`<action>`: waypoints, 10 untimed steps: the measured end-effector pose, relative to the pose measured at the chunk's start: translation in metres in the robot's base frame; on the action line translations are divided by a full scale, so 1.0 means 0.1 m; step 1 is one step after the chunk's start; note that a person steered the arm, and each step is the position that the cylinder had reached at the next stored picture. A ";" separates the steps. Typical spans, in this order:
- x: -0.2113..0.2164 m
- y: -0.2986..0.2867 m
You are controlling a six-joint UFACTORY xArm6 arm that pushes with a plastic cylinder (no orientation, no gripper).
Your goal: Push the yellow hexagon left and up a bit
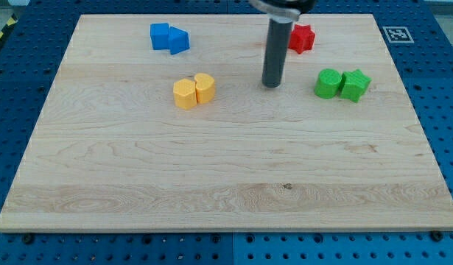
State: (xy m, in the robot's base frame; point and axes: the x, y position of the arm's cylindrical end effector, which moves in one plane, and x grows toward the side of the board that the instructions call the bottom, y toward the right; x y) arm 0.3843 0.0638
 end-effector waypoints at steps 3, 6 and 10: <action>0.09 -0.68; 0.10 -1.25; 0.46 -1.20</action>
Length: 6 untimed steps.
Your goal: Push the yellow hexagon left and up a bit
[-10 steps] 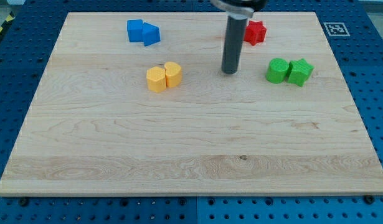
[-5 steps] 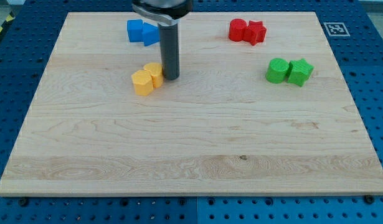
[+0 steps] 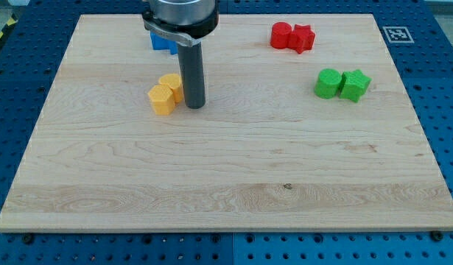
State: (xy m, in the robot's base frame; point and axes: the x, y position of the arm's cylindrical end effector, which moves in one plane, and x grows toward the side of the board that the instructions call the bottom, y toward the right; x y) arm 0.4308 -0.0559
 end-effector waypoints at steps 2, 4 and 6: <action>0.16 -0.56; -0.02 -0.70; 0.04 -0.88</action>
